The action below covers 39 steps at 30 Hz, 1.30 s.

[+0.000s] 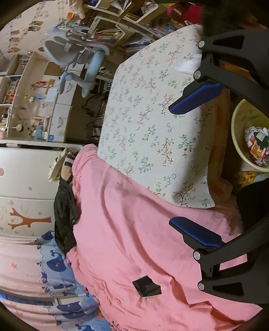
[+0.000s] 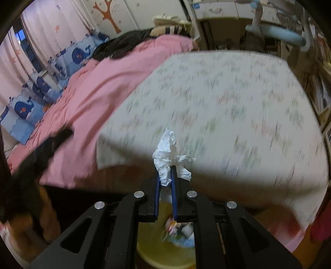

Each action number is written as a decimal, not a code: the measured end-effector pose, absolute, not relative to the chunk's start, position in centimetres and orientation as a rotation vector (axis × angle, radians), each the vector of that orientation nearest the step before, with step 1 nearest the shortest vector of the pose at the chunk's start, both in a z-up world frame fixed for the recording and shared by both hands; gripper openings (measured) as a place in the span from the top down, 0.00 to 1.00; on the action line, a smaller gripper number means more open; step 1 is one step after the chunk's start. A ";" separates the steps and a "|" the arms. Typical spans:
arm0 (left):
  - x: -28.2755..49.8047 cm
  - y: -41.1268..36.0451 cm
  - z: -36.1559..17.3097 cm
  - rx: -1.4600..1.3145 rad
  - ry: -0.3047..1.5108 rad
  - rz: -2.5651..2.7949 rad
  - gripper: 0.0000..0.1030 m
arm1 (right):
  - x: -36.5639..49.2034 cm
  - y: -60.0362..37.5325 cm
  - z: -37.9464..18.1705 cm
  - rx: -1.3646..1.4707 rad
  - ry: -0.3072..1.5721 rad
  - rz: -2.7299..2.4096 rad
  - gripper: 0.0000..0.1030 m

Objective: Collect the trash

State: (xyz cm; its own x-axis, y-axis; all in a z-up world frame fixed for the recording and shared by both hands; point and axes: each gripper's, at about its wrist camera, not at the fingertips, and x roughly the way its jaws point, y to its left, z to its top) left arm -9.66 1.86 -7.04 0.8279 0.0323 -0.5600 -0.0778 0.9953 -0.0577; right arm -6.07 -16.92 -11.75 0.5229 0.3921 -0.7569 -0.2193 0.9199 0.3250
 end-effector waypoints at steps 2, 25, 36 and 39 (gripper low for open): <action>-9.9 1.9 -6.8 -0.078 0.576 0.062 0.07 | -7.3 -16.2 -12.5 0.191 0.988 0.389 0.90; -15.7 2.3 -2.1 -0.034 0.463 0.074 0.07 | -12.1 -13.7 -14.8 0.175 1.064 0.436 0.53; -18.5 2.3 0.1 -0.018 0.440 0.073 0.07 | -16.4 -16.0 -6.2 0.033 0.568 0.049 0.08; -19.1 1.8 0.7 -0.008 0.430 0.064 0.07 | -17.9 -16.6 -4.0 0.028 0.447 -0.023 0.08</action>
